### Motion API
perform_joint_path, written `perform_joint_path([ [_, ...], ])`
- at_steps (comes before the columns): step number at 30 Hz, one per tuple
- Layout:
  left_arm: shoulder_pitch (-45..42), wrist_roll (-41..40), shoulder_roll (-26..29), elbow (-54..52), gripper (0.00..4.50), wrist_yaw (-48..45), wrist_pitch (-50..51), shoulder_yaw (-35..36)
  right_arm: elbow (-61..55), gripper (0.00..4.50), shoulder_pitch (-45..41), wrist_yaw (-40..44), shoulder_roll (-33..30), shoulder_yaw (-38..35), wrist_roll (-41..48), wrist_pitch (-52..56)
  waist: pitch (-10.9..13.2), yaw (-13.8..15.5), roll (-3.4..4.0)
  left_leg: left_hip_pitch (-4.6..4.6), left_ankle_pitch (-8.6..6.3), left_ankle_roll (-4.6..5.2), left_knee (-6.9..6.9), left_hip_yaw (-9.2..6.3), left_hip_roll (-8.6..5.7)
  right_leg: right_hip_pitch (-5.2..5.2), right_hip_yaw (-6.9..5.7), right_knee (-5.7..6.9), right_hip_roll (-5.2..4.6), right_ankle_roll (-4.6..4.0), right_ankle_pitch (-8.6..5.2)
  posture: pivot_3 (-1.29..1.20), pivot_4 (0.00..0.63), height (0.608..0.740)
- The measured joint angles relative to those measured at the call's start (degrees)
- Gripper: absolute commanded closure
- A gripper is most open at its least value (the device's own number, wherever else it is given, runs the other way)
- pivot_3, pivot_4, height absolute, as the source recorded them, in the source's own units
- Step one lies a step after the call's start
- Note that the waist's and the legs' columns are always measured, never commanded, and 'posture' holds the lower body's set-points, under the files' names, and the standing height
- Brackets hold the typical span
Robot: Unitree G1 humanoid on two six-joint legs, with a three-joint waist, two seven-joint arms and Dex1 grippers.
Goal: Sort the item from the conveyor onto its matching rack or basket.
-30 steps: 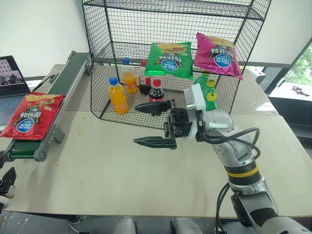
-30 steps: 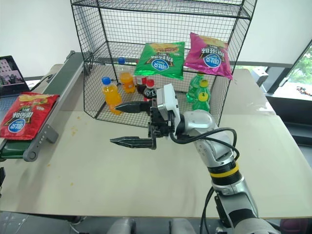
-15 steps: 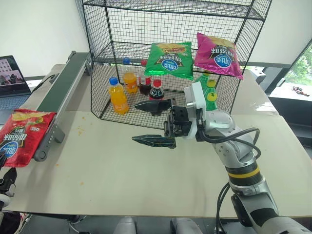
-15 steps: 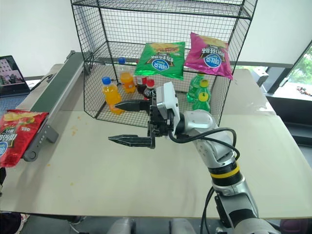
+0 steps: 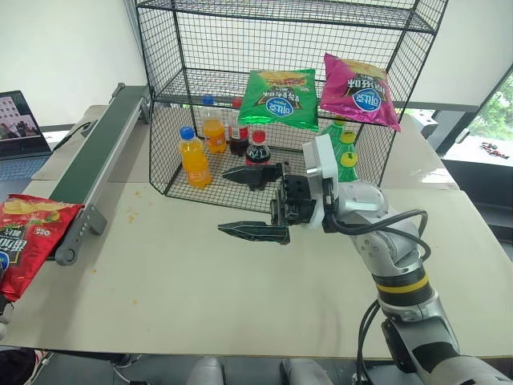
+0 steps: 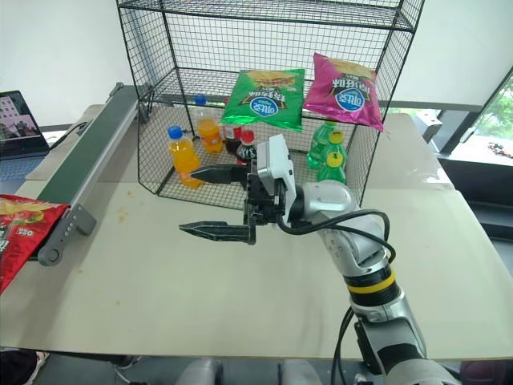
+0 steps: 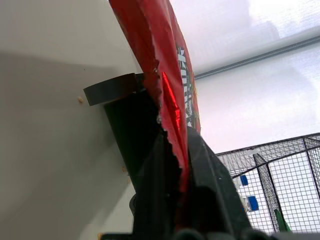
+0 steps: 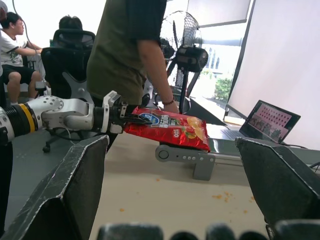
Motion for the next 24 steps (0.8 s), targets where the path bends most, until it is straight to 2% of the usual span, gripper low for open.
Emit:
perform_joint_path([
  [4, -0.2, -2.4, 0.3, -6.0, 4.44, 1.7, 0.8, -0.2, 0.0, 0.0, 0.0, -1.7, -0.2, -1.1, 0.0, 0.0, 0.1, 0.1, -0.06, -0.02, 0.01, -0.03, 0.0, -0.02, 0.0, 0.01, -0.04, -0.01, -0.03, 0.0, 0.0, 0.0, 0.15, 0.74],
  [7, -4.2, -5.8, 2.9, -14.2, 4.44, 4.1, 2.2, -1.6, -1.0, 0.0, 0.6, -4.9, -0.9, -3.3, -0.2, 0.0, 0.2, 0.7, -0.23, -0.1, 0.09, -0.15, 0.01, -0.16, -0.01, 0.02, -0.21, -0.01, -0.07, 0.0, 0.01, 0.0, 0.15, 0.74],
  [10, -13.0, -7.0, 4.4, -21.3, 4.44, 6.5, 3.4, -4.7, -3.8, 0.0, 2.4, -8.9, -1.6, -5.1, -0.7, 0.0, 0.2, 1.3, -0.25, -0.09, 0.1, -0.17, 0.01, -0.14, -0.09, 0.09, -0.2, -0.08, -0.12, 0.01, 0.01, 0.0, 0.15, 0.74],
  [13, -24.7, -7.2, 4.1, -24.7, 4.44, 10.1, 3.9, -11.7, -7.3, 0.0, 4.5, -14.3, -1.8, -6.6, -2.4, 0.0, 0.2, 1.7, -0.21, -0.15, 0.15, -0.24, -0.01, -0.18, -0.1, 0.06, -0.24, -0.08, -0.13, 0.03, 0.03, 0.0, 0.15, 0.74],
  [17, -39.4, -7.6, 0.8, -24.5, 4.44, 14.5, 4.0, -20.2, -11.8, 0.0, 6.4, -21.9, -0.8, -7.9, -4.2, 0.2, 0.2, 1.4, -0.2, -0.17, 0.15, -0.24, -0.04, -0.22, -0.1, 0.06, -0.28, -0.07, -0.12, 0.04, 0.04, 0.0, 0.15, 0.74],
  [20, -45.3, -7.7, -0.9, -22.4, 4.44, 16.3, 4.9, -23.7, -13.5, 0.0, 6.9, -25.8, -0.5, -8.4, -5.3, 0.6, 0.2, 0.7, -0.15, -0.12, 0.17, -0.25, -0.06, -0.22, -0.11, 0.06, -0.27, -0.04, -0.12, 0.04, 0.04, 0.0, 0.15, 0.74],
  [24, -60.0, -7.8, -4.3, -10.2, 4.44, 14.4, 6.0, -29.4, -15.2, 0.0, 8.5, -30.7, 0.0, -9.0, -7.9, 0.8, 0.3, 1.8, -0.16, -0.27, 0.27, -0.35, 0.02, -0.53, -0.19, 0.07, -0.52, -0.05, -0.08, 0.04, 0.04, 0.0, 0.15, 0.74],
])
